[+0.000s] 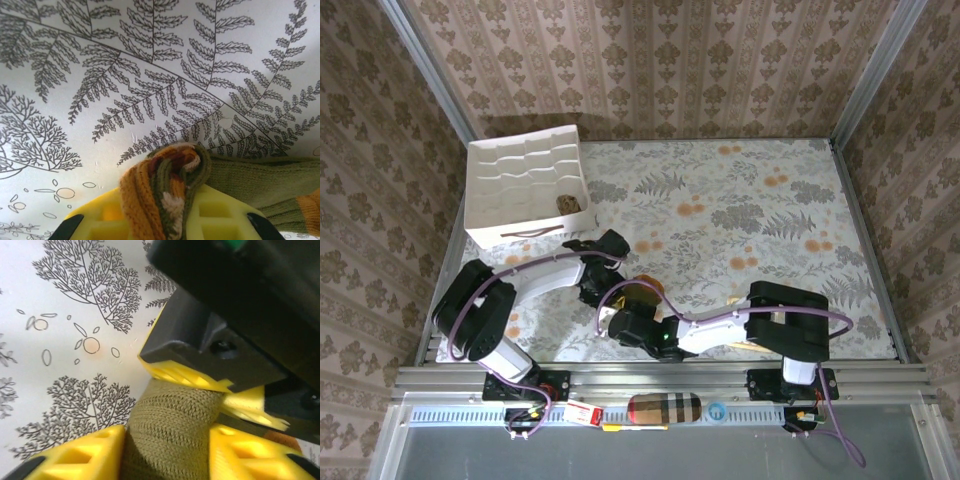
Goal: Roll the socks
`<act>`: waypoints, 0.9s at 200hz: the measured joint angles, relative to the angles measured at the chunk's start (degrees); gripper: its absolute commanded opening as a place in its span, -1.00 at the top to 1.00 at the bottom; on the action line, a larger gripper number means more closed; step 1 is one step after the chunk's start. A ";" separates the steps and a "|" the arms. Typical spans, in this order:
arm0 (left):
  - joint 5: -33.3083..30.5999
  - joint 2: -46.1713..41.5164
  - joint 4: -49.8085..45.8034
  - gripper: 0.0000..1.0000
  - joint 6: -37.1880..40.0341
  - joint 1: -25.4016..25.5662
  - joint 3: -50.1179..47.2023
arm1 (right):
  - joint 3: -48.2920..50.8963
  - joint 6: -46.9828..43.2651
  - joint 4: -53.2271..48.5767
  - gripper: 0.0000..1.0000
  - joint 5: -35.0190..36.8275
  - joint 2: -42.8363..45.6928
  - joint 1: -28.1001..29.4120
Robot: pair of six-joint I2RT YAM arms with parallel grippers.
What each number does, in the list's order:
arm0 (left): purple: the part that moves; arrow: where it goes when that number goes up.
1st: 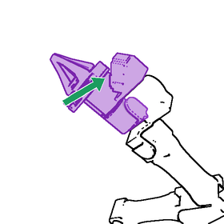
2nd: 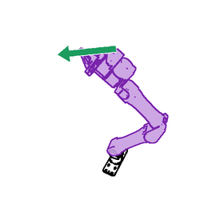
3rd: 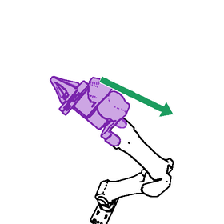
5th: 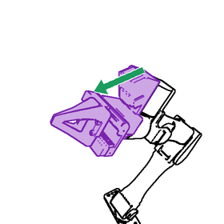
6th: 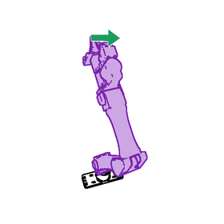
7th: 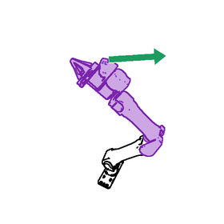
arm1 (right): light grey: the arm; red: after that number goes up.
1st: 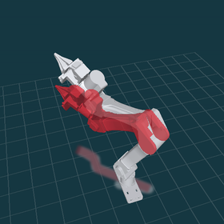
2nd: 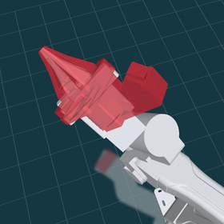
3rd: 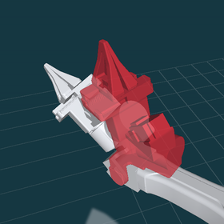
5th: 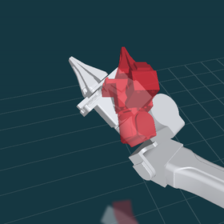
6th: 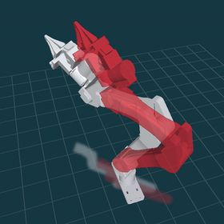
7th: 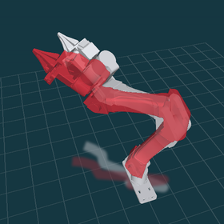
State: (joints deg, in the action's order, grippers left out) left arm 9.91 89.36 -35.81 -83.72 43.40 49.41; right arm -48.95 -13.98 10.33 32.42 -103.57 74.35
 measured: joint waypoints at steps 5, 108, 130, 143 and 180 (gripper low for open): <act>0.13 -0.44 0.52 0.67 0.00 -0.09 -0.50 | -0.22 1.14 -0.28 0.66 0.22 0.00 -0.07; -0.22 -15.72 7.41 -0.34 -1.07 -5.25 -7.17 | 12.61 15.63 10.84 1.00 -15.10 8.44 -6.29; -0.63 -17.57 9.60 -0.30 -0.79 -5.18 -8.83 | 16.17 19.41 17.05 1.00 -20.13 8.98 -8.81; -0.83 -18.18 10.45 -0.26 -0.57 -4.79 -10.01 | 18.03 21.79 20.55 1.00 -22.60 8.96 -10.12; -0.81 -18.62 13.35 -0.19 -0.31 -2.03 -11.98 | 21.64 27.34 27.43 1.00 -27.52 8.90 -12.85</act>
State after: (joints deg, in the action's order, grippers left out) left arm 9.10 70.74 -22.46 -84.03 41.36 37.43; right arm -27.31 13.37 37.76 4.91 -94.67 61.49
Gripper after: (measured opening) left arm 0.599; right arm 0.107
